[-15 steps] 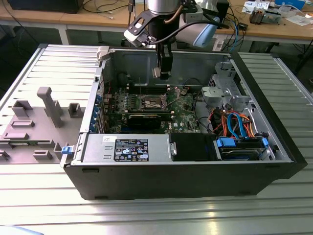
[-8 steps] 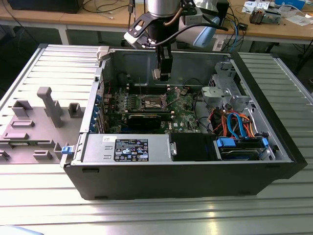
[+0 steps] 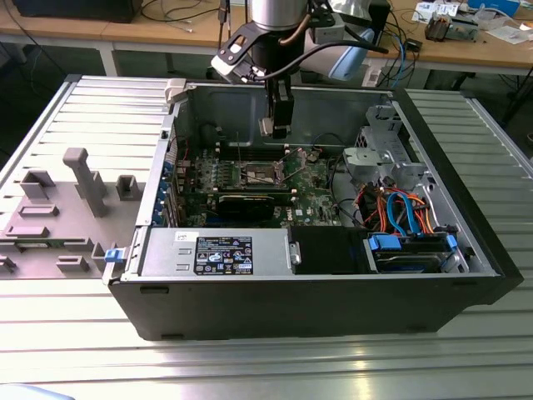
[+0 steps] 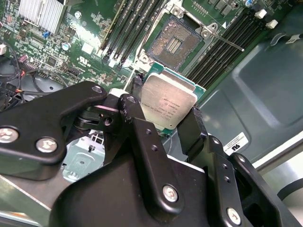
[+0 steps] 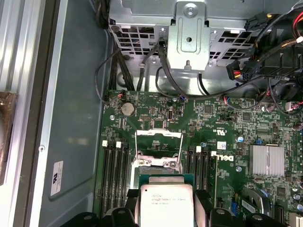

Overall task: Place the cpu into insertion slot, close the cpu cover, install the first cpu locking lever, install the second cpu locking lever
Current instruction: 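Place the cpu into insertion slot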

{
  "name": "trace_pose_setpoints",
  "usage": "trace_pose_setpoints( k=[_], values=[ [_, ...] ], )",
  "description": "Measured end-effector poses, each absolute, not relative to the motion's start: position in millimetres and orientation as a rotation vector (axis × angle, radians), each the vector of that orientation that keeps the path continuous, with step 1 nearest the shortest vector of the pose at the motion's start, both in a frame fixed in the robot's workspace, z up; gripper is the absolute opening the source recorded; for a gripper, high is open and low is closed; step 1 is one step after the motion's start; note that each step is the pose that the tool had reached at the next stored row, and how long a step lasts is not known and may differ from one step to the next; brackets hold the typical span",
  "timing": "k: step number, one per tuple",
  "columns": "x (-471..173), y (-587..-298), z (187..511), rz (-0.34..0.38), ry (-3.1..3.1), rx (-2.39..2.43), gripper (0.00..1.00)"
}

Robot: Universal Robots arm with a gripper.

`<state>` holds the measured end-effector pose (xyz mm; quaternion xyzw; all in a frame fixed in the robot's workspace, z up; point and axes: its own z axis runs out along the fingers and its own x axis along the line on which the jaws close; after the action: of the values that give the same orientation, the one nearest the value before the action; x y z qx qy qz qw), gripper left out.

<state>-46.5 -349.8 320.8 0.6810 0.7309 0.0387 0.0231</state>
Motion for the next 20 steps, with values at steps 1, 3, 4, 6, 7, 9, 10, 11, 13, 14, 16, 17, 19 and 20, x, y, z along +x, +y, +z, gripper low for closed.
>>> trace_pose_setpoints(
  k=[1,3,4,6,7,9,10,11,13,14,16,17,19,20],
  values=[
    [-46.5,-349.8,320.6,0.120,2.263,2.109,0.55],
    [-46.5,-349.8,320.4,0.120,2.263,2.109,0.55],
    [-46.5,-349.8,320.2,0.120,2.263,2.109,0.55],
    [-46.5,-349.8,319.7,0.120,2.263,2.109,0.55],
    [-46.5,-349.8,319.5,0.120,2.263,2.108,0.55],
    [-46.4,-349.9,318.0,0.120,2.263,2.109,0.55],
    [-46.5,-349.9,317.9,0.120,2.263,2.108,0.55],
    [-46.5,-349.9,317.8,0.120,2.263,2.109,0.55],
    [-46.5,-349.9,317.6,0.120,2.263,2.109,0.55],
    [-46.5,-349.9,317.4,0.120,2.263,2.109,0.55],
    [-46.4,-349.9,316.9,0.120,2.263,2.109,0.55],
    [-46.5,-349.9,316.7,0.120,2.263,2.109,0.55],
    [-46.5,-350.0,315.6,0.120,2.263,2.108,0.55],
    [-46.6,-350.0,314.7,0.119,2.264,2.109,0.55]
  ],
)
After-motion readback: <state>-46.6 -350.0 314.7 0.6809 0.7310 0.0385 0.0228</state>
